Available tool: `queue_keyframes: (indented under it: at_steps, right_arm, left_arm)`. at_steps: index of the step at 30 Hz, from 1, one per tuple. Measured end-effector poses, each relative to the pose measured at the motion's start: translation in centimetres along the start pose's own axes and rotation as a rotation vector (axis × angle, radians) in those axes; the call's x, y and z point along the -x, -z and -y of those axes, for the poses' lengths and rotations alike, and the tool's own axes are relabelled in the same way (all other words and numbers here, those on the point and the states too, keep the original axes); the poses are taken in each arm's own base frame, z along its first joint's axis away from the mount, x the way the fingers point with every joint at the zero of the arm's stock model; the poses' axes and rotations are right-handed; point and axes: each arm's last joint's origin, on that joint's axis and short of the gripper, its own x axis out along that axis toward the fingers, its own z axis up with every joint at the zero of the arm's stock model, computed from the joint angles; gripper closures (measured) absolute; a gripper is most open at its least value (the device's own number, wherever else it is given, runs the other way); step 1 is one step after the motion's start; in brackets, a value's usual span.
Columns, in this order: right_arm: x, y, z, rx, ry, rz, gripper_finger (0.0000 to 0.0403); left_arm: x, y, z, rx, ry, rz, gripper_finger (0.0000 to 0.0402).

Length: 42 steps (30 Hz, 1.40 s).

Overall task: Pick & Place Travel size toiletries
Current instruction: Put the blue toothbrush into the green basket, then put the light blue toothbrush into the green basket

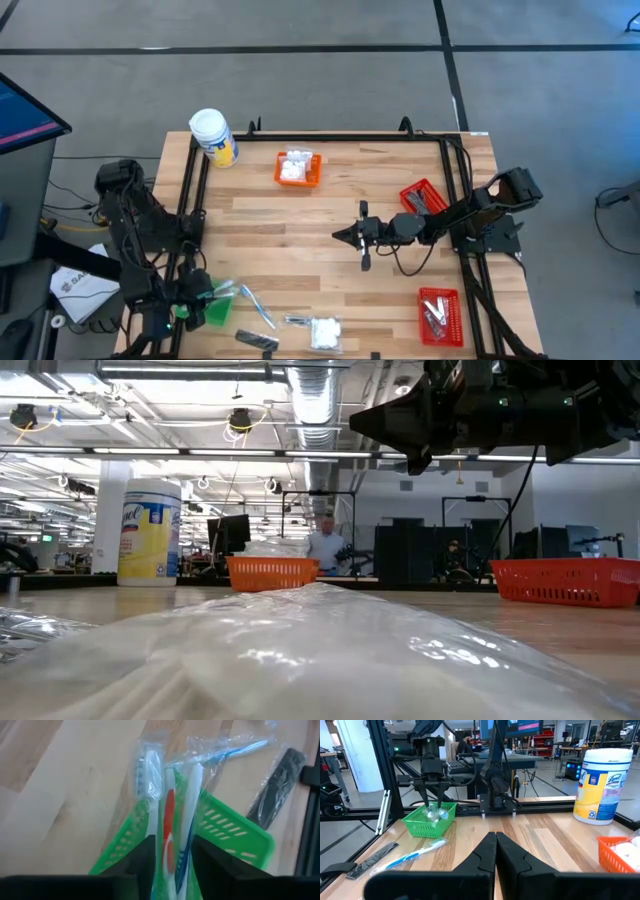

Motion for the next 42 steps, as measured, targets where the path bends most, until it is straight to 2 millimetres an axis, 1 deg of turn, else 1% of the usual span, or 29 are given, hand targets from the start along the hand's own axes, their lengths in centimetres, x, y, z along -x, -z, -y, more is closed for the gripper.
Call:
queue_keyframes:
  at_steps: [3,6,11,18,22,27,33,38,42]
  right_arm:
    - [0.0,0.0,0.0,0.0,0.0,0.001,0.0403]
    - [0.0,0.0,0.0,0.0,0.0,0.002,0.0403]
    - [0.0,0.0,0.0,0.0,0.0,0.001,0.0403]
    - [0.0,0.0,0.0,0.0,0.0,0.001,0.0403]
    - [0.0,0.0,0.0,0.0,0.0,0.001,0.0403]
    - [0.0,0.0,0.0,0.0,0.0,0.001,0.0403]
    - [0.0,0.0,0.0,0.0,0.0,0.001,0.0403]
    - [0.0,0.0,0.0,0.0,0.0,0.001,0.0403]
    - [0.0,0.0,0.0,0.0,0.0,0.001,0.0403]
  left_arm:
    - [0.4,-0.2,-0.1,0.06,0.019,-0.006,0.0282]
    - [0.8,-0.5,-0.3,0.123,0.039,-0.028,0.027]
    - [1.7,-1.0,-0.6,0.145,0.082,-0.043,0.026]
    - [2.5,-1.8,-0.9,0.079,0.133,0.02,0.0286]
    - [2.8,-2.2,-1.0,0.014,0.157,0.102,0.0301]
    - [3.1,-3.0,-1.1,0.026,0.172,0.227,0.0313]
    - [2.6,-4.5,-1.1,-0.036,0.134,0.28,0.0321]
    - [1.7,-6.3,-1.0,-0.027,0.093,0.309,0.0319]
    - [1.0,-7.8,-0.7,-0.077,0.095,0.298,0.0322]
